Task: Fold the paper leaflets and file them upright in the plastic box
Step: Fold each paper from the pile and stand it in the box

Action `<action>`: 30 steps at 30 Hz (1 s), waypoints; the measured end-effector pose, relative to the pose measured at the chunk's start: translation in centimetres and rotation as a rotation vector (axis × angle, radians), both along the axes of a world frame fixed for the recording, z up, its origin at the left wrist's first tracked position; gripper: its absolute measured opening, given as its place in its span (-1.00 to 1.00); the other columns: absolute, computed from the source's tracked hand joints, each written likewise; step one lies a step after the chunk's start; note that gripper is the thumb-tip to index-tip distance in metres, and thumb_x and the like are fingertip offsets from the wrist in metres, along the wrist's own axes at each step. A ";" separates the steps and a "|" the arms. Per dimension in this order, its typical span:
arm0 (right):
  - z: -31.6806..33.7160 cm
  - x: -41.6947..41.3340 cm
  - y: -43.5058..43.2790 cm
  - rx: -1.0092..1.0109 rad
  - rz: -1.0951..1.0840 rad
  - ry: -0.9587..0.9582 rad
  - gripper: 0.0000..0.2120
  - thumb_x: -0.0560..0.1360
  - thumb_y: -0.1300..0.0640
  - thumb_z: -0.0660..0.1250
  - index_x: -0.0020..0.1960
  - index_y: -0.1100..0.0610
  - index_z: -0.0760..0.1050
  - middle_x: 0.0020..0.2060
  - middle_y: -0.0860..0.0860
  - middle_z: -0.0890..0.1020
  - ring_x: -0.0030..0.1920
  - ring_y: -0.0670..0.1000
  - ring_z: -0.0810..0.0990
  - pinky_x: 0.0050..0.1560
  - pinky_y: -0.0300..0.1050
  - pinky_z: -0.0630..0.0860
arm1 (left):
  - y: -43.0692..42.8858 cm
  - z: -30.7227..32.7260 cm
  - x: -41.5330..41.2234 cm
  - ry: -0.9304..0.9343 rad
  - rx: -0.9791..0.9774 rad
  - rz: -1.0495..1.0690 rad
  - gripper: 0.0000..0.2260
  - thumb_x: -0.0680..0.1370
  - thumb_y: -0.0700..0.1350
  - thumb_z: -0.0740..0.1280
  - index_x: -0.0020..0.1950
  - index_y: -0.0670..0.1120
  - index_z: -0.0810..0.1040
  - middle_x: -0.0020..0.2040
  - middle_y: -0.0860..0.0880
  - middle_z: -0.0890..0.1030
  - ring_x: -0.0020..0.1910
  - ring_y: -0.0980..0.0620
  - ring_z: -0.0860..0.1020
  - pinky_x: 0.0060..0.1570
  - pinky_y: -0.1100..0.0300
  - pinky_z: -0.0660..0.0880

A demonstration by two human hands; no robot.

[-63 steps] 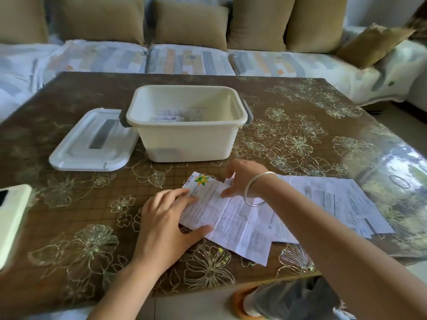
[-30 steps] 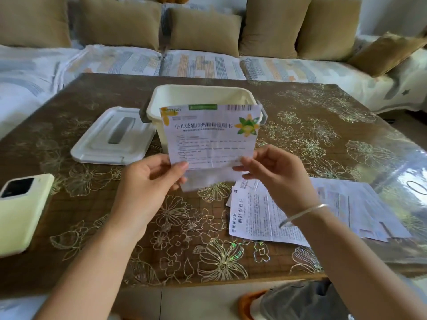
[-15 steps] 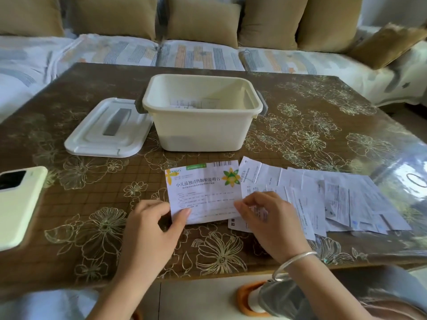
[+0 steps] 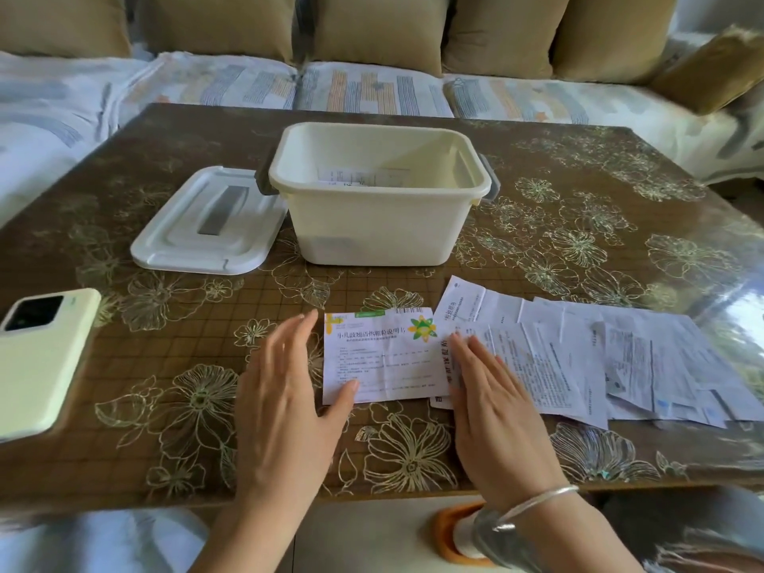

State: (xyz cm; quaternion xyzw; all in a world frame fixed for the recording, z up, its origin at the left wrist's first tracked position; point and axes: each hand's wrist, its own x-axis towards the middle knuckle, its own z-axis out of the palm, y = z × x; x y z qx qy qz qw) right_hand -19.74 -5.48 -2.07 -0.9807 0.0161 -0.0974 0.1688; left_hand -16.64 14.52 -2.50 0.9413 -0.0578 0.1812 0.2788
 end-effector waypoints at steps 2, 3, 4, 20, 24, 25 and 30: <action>0.6 0.6 -0.8 -0.021 0.042 0.095 -0.49 0.60 0.12 -0.11 0.55 0.03 0.05 0.51 -0.09 0.12 0.51 -0.14 -0.02 0.51 -0.16 -0.07 | 0.0 0.2 0.1 -0.032 0.049 -0.055 -0.42 0.39 -0.01 0.47 0.39 -0.06 0.45 0.38 -0.04 0.43 0.31 -0.05 0.41 0.31 -0.02 0.36; 0.9 1.0 -1.5 -0.021 0.042 0.120 -0.49 0.61 0.16 -0.09 0.55 0.00 0.00 0.51 -0.12 0.05 0.51 -0.16 -0.09 0.51 -0.18 -0.14 | -0.1 0.1 0.3 -0.055 0.080 -0.099 -0.51 0.41 -0.05 0.47 0.33 -0.04 0.51 0.35 -0.01 0.46 0.31 -0.05 0.41 0.32 -0.03 0.34; 1.1 1.6 -2.0 -0.019 0.027 0.132 -0.49 0.62 0.18 -0.05 0.55 -0.01 -0.01 0.52 -0.13 0.03 0.51 -0.16 -0.11 0.51 -0.18 -0.16 | -0.1 0.0 0.5 -0.083 0.109 -0.146 -0.61 0.44 -0.10 0.46 0.27 -0.02 0.57 0.30 0.03 0.51 0.30 -0.04 0.43 0.32 -0.04 0.32; 1.9 3.4 -0.3 -0.065 0.501 -0.046 -0.60 0.45 -0.22 0.22 0.13 -0.03 0.60 0.16 -0.16 0.61 0.23 -0.14 0.53 0.17 -0.04 0.52 | 0.8 0.5 2.5 0.043 0.211 -0.409 -0.64 0.51 0.06 0.15 0.25 0.10 0.57 0.16 0.21 0.51 0.17 0.14 0.45 0.23 0.09 0.28; 1.8 3.6 -0.7 -0.118 0.563 -0.107 -0.70 0.54 -0.11 0.19 0.06 0.00 0.62 0.11 -0.13 0.64 0.17 -0.09 0.59 0.09 -0.05 0.55 | 1.0 0.7 2.7 0.058 0.185 -0.442 -0.48 0.46 0.38 0.16 0.27 0.13 0.55 0.18 0.25 0.49 0.19 0.19 0.42 0.27 0.06 0.27; 1.8 3.6 -0.7 -0.118 0.573 -0.135 -0.72 0.56 -0.07 0.19 0.05 0.01 0.63 0.08 -0.12 0.66 0.16 -0.09 0.60 0.08 -0.06 0.55 | 1.0 0.7 2.7 0.058 0.190 -0.447 -0.43 0.43 0.44 0.17 0.26 0.13 0.56 0.19 0.25 0.49 0.19 0.19 0.42 0.27 0.06 0.27; 2.2 3.5 -0.4 -0.043 0.465 -0.179 -0.69 0.61 -0.02 0.12 -0.01 0.07 0.60 -0.11 -0.09 0.69 -0.11 -0.04 0.66 -0.13 -0.07 0.58 | 0.8 0.5 2.7 -0.019 0.132 -0.425 -0.60 0.45 0.28 0.26 0.12 0.09 0.63 0.11 0.22 0.56 0.12 0.15 0.48 0.20 0.08 0.35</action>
